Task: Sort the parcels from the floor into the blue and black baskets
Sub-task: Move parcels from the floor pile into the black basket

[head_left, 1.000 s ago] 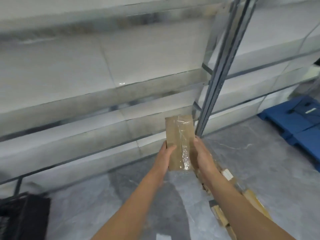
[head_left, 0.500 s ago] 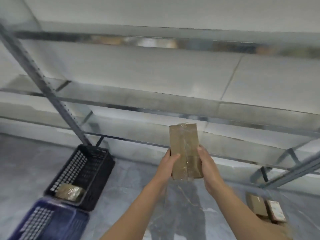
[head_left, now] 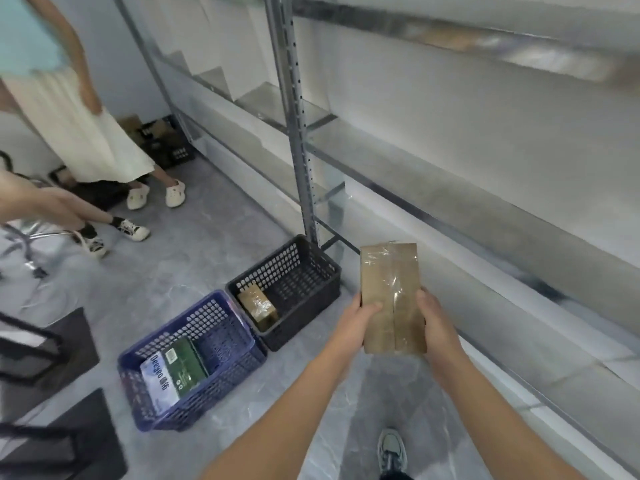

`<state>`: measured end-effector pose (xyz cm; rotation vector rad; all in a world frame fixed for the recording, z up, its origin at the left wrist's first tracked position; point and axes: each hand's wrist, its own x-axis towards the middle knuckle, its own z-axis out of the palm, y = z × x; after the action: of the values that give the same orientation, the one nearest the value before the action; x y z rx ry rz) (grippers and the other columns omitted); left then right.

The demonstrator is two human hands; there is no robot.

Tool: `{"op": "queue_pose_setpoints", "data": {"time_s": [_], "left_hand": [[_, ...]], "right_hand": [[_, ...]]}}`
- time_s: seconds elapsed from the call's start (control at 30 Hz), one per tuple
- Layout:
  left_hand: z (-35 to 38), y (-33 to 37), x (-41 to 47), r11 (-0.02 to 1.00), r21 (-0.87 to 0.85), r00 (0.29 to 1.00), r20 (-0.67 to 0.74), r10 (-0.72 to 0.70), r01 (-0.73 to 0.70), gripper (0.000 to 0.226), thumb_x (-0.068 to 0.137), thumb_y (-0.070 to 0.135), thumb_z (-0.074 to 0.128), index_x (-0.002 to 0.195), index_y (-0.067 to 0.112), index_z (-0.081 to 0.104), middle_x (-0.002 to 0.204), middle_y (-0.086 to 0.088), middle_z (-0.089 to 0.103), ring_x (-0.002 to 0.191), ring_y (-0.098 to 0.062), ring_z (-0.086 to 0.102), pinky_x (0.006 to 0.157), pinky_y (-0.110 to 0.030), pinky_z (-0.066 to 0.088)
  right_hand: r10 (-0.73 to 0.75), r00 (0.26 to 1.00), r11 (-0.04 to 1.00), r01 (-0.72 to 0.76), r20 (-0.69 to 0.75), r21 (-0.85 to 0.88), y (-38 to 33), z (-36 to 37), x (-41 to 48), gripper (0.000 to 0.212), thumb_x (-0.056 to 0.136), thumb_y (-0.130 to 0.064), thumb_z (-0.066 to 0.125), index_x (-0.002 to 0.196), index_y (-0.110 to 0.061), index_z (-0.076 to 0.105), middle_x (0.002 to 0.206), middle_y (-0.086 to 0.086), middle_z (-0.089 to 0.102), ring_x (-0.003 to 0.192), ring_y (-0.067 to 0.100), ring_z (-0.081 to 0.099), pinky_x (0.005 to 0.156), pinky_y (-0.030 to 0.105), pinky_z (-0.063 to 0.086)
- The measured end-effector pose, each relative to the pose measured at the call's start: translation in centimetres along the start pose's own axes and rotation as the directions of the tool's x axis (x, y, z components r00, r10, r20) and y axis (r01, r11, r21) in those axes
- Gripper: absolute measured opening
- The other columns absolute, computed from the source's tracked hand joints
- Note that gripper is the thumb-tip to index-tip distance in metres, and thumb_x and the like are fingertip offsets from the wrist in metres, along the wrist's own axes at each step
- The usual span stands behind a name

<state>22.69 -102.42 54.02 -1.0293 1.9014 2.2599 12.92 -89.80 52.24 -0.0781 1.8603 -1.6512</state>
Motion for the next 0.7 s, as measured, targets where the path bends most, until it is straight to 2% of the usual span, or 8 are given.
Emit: {"op": "queue_pose_setpoints", "data": {"time_s": [0.17,0.27,0.33,0.4,0.47,0.53,0.63,0.7], "left_hand": [[-2.3,1.3,3.4,0.995,-0.06,0.982,-0.17,-0.086,0.077,0.039,0.1,0.049,0.053,0.139,0.047,0.056,0.13,0.019,0.067,0.116,-0.003,0.063,0.099,-0.036,0.052],[-3.9,1.5,5.5,0.985,-0.129,0.958,-0.251,-0.142,0.112,0.066,0.088,0.063,0.058,0.15,0.042,0.049,0.146,0.012,0.058,0.125,-0.007,0.059,0.106,-0.04,0.051],[-5.1,2.2,6.3,0.98,-0.171,0.947,-0.286,-0.145,0.099,0.049,0.098,0.051,0.055,0.145,0.037,0.054,0.134,0.015,0.066,0.113,-0.001,0.064,0.094,-0.03,0.054],[-6.7,2.4,7.6,0.976,-0.204,0.941,-0.309,-0.141,0.079,0.036,0.105,0.04,0.052,0.14,0.036,0.057,0.123,0.017,0.07,0.104,0.002,0.067,0.082,-0.024,0.053],[-8.2,2.5,8.9,0.969,-0.229,0.931,-0.327,-0.164,0.09,0.045,0.101,0.046,0.054,0.144,0.033,0.055,0.13,0.011,0.068,0.112,-0.007,0.066,0.09,-0.028,0.053],[-9.9,2.1,10.3,0.959,-0.261,0.917,-0.344,-0.204,0.115,0.049,0.099,0.05,0.055,0.145,0.034,0.053,0.131,0.01,0.068,0.117,-0.013,0.066,0.099,-0.036,0.054],[-13.3,1.2,13.3,0.928,-0.339,0.892,-0.356,-0.277,0.153,0.058,0.091,0.057,0.061,0.146,0.039,0.052,0.131,0.013,0.069,0.121,-0.015,0.067,0.108,-0.045,0.052],[-16.1,0.6,15.7,0.922,-0.357,0.892,-0.352,-0.285,0.154,0.047,0.095,0.052,0.058,0.14,0.041,0.057,0.125,0.014,0.072,0.117,-0.012,0.069,0.106,-0.042,0.054]], "right_hand": [[0.069,0.986,0.997,-0.061,0.151,-0.055,-2.0,3.0,6.5,0.036,0.113,-0.043,0.037,0.138,-0.032,0.06,0.13,-0.004,0.071,0.12,0.018,0.066,0.108,0.048,0.05],[0.094,0.967,0.991,-0.069,0.235,-0.114,-2.6,5.0,10.0,0.039,0.103,-0.052,0.044,0.131,-0.035,0.064,0.123,-0.003,0.075,0.117,0.021,0.07,0.108,0.054,0.051],[0.136,0.949,0.982,-0.092,0.286,-0.163,-2.8,6.4,12.0,0.047,0.092,-0.064,0.046,0.127,-0.04,0.066,0.121,-0.007,0.075,0.116,0.019,0.07,0.108,0.053,0.051],[0.158,0.937,0.975,-0.098,0.311,-0.2,-3.0,8.1,13.8,0.041,0.094,-0.065,0.046,0.12,-0.042,0.069,0.12,-0.009,0.075,0.116,0.017,0.069,0.109,0.052,0.049],[0.183,0.919,0.971,-0.115,0.348,-0.207,-3.1,10.1,15.8,0.031,0.107,-0.054,0.043,0.118,-0.041,0.068,0.123,-0.009,0.073,0.118,0.015,0.067,0.111,0.049,0.048],[0.216,0.906,0.961,-0.131,0.364,-0.242,-3.1,12.2,17.8,0.03,0.11,-0.051,0.04,0.122,-0.04,0.066,0.129,-0.009,0.07,0.122,0.013,0.065,0.112,0.048,0.047],[0.23,0.888,0.95,-0.116,0.398,-0.289,-2.5,15.6,21.0,0.051,0.097,-0.069,0.044,0.137,-0.042,0.061,0.137,-0.011,0.066,0.129,0.014,0.06,0.116,0.051,0.043],[0.261,0.879,0.934,-0.126,0.398,-0.334,-1.9,18.1,23.6,0.07,0.086,-0.078,0.046,0.146,-0.043,0.054,0.144,-0.012,0.061,0.135,0.014,0.055,0.119,0.053,0.039]]}}
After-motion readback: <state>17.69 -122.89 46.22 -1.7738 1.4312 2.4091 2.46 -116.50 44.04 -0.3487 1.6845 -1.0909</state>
